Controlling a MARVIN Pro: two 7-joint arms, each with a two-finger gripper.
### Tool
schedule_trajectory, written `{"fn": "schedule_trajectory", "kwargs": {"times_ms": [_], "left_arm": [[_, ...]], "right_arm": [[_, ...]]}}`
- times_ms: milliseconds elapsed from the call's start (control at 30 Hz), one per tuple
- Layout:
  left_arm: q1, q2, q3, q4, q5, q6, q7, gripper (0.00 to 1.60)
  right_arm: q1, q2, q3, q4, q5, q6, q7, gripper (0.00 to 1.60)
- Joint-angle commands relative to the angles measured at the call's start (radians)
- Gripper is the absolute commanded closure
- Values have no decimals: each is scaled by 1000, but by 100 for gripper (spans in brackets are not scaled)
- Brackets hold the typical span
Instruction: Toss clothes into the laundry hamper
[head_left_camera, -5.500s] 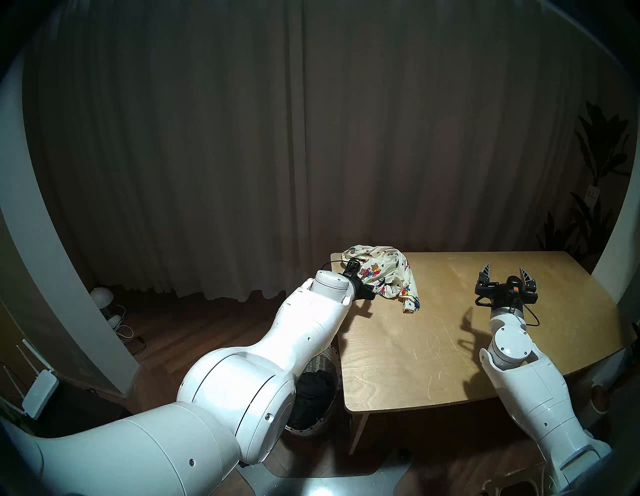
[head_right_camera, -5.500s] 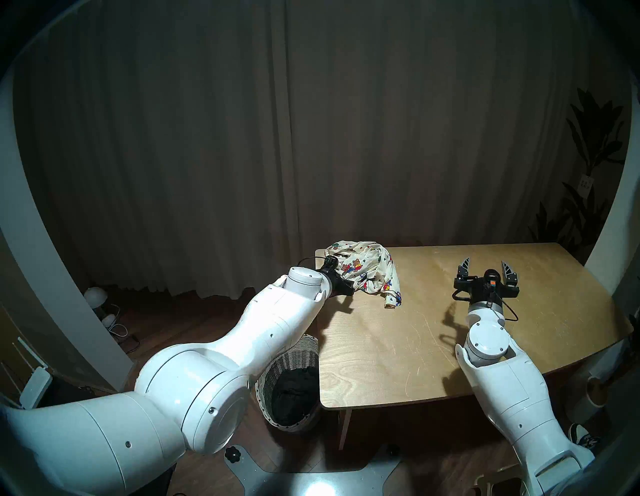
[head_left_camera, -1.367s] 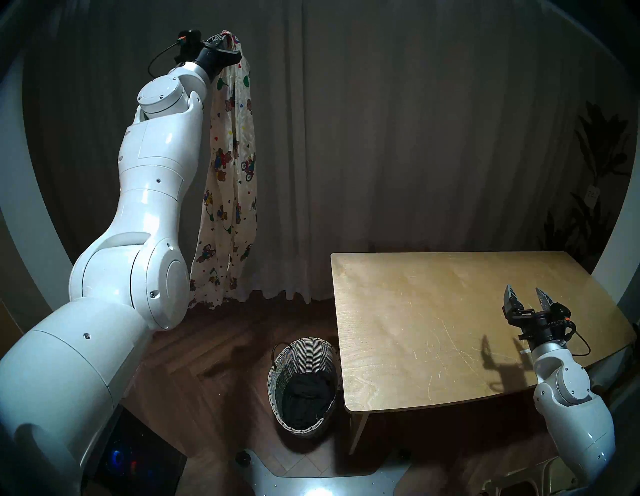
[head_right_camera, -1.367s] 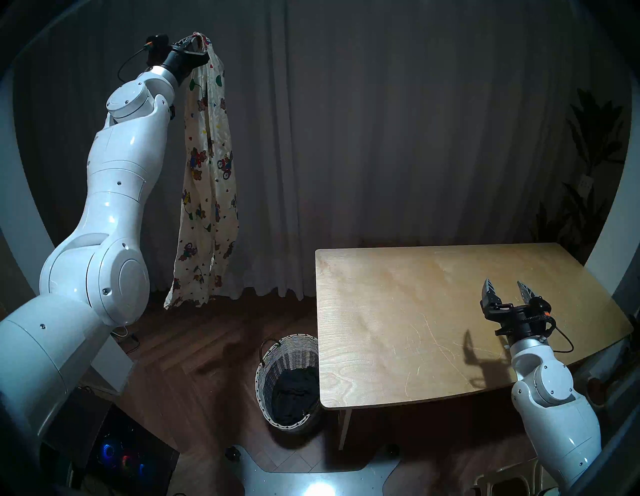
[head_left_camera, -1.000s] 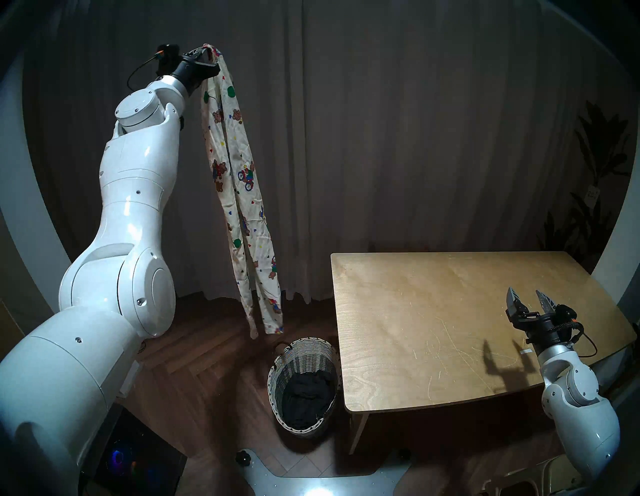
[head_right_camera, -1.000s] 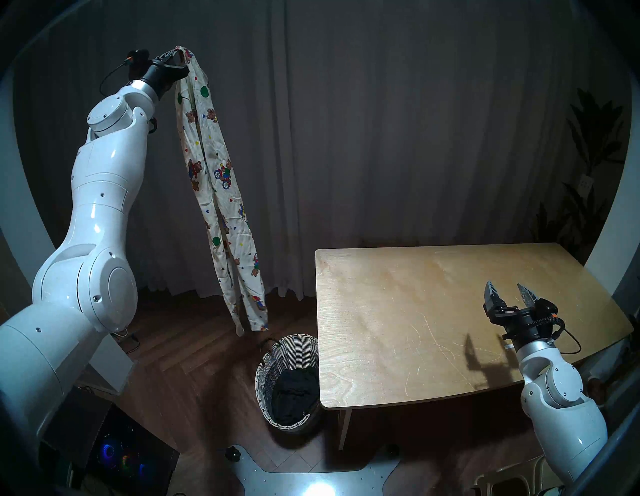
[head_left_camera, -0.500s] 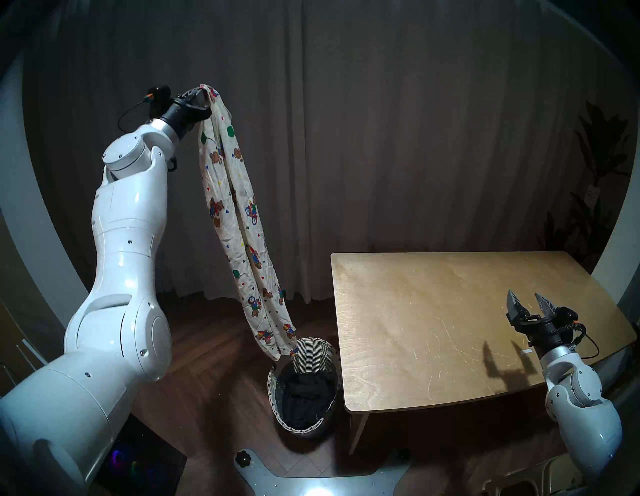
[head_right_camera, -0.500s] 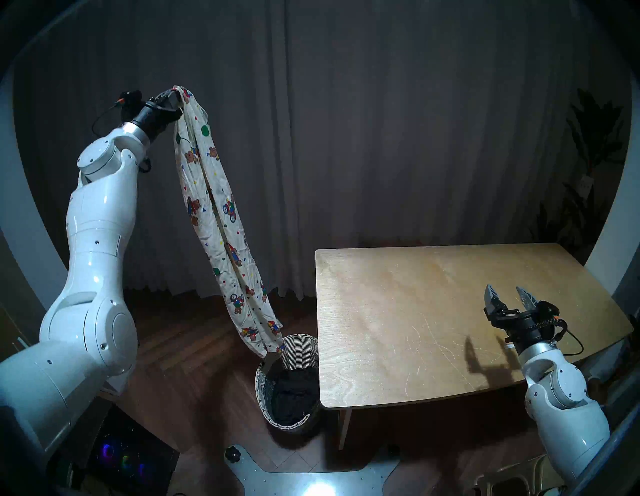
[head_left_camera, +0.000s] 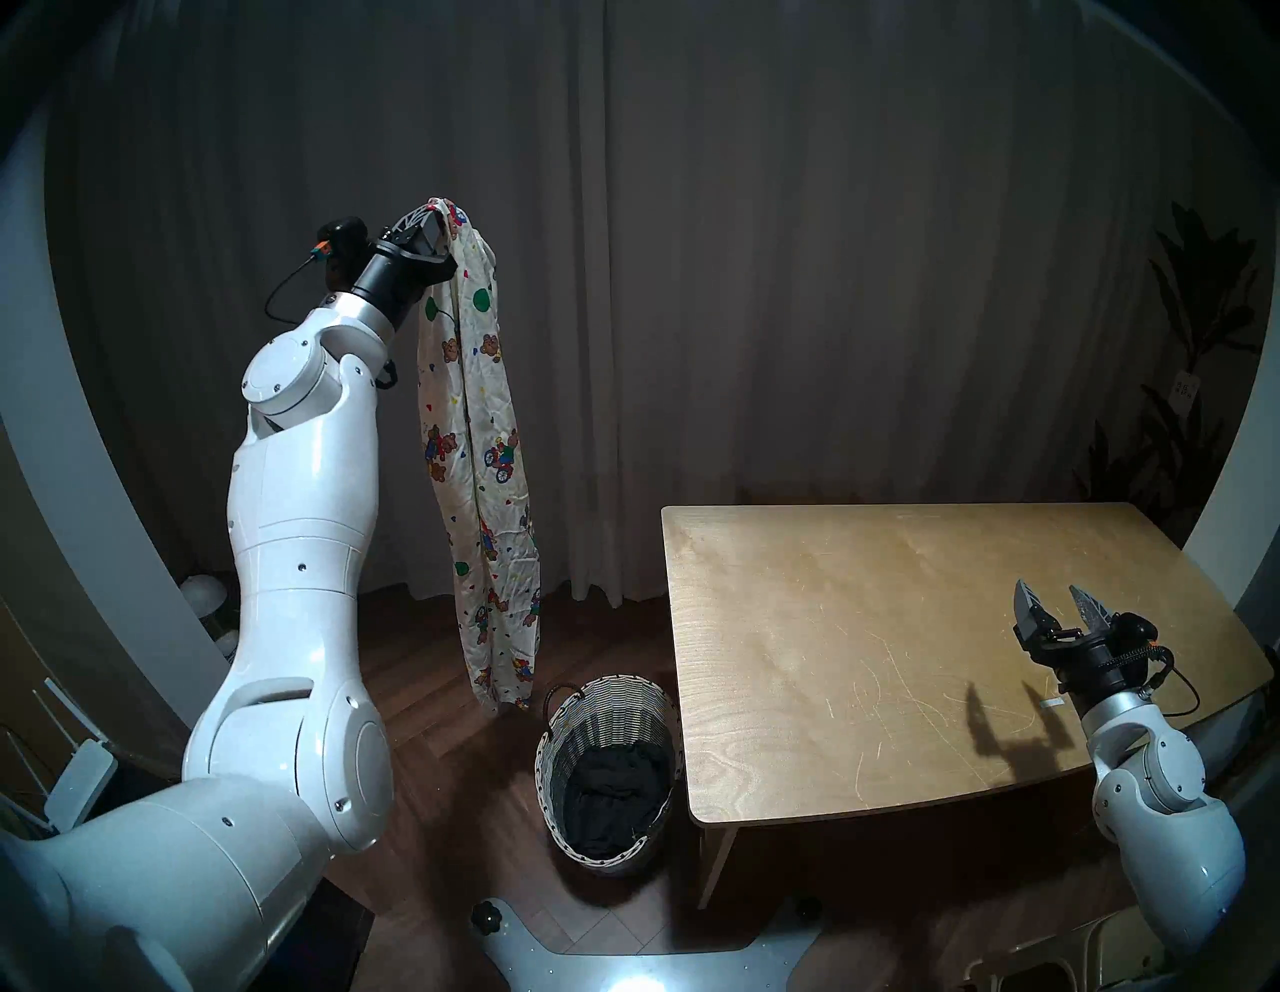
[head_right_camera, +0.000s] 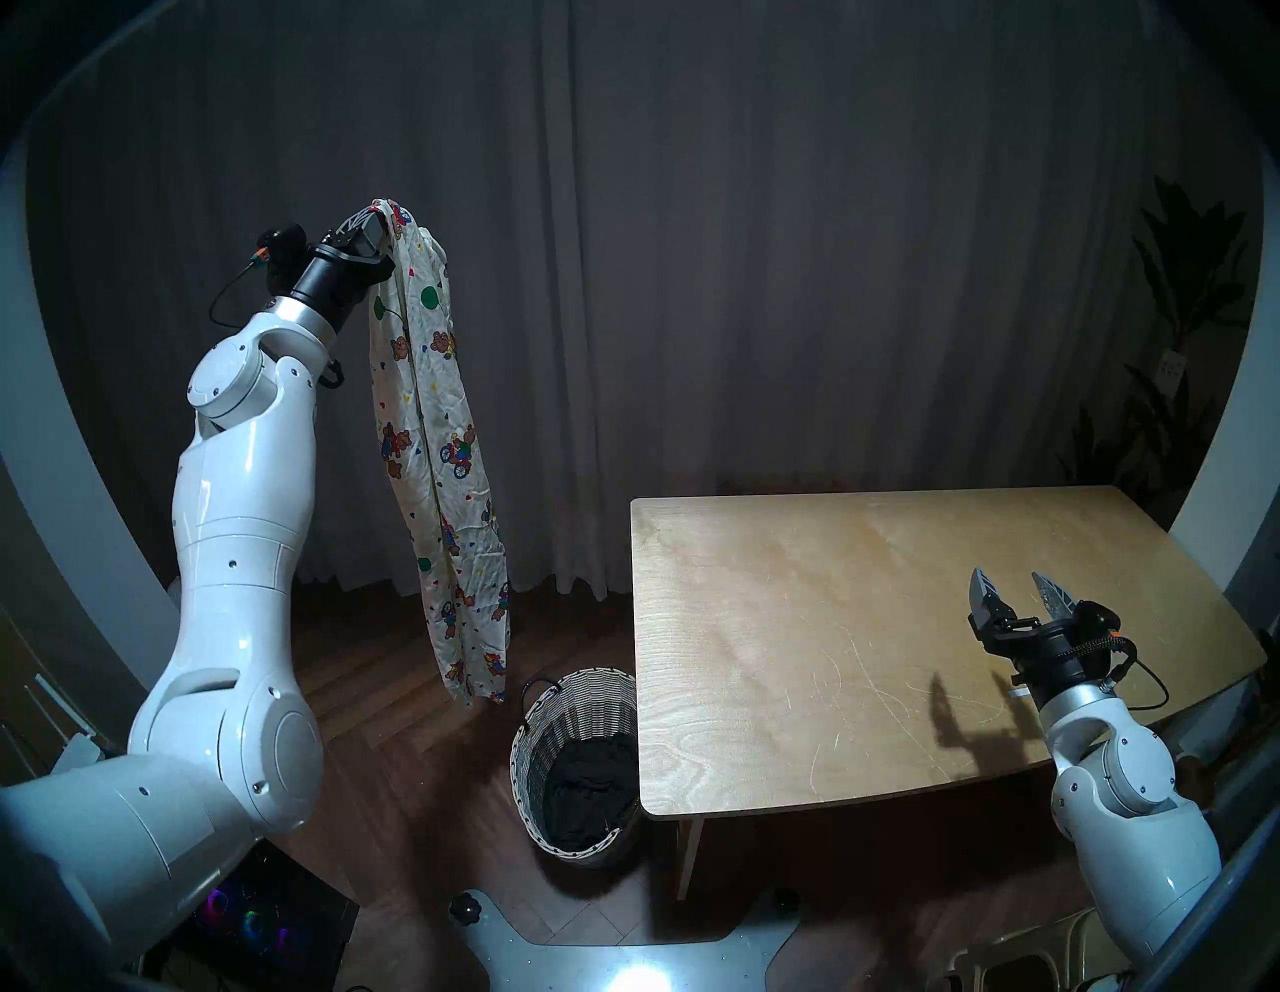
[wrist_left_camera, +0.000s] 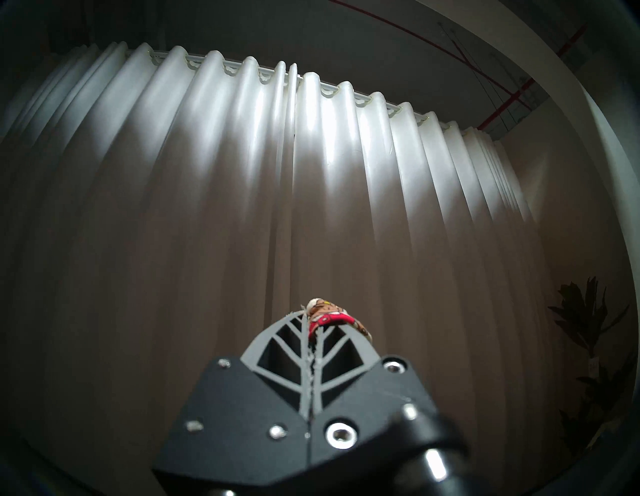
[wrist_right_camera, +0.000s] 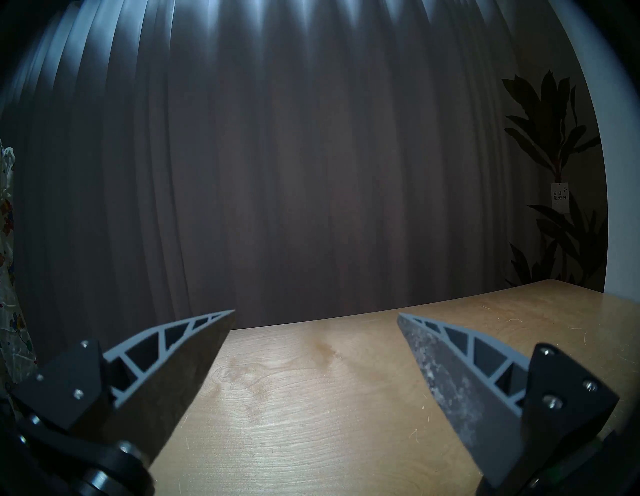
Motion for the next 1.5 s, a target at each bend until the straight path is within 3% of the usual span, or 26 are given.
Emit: {"fn": "schedule_trajectory", "kwargs": {"times_ms": [0,167,367,600,767,900,1167,1467], "left_arm": [[46,-59,20,-111,4,-44,28,160],[89,-74,34,-177,12,-19,57,160],[103,-76,57,-181,29,-1,72,160],[88,-71,77,-31,82,-29,110,160],[105,-78,87,54,99,-89,114,160],[159,-99,91,54,94,-117,115,160],[328,-159,79,-89,50,-138,96,160],[462,-212,144,-42,42,-105,49,160]], "right_arm": [[3,6,13,-17,-4,-4,-1,0],[3,6,13,-18,-4,-4,-2,0],[2,5,14,-19,-4,-3,-3,0],[3,5,14,-19,-5,-3,-2,0],[3,4,14,-19,-6,-3,-2,0],[2,4,15,-20,-6,-2,-3,0],[6,4,12,-15,-7,-4,-1,0],[9,5,9,-10,-8,-4,1,0]]}}
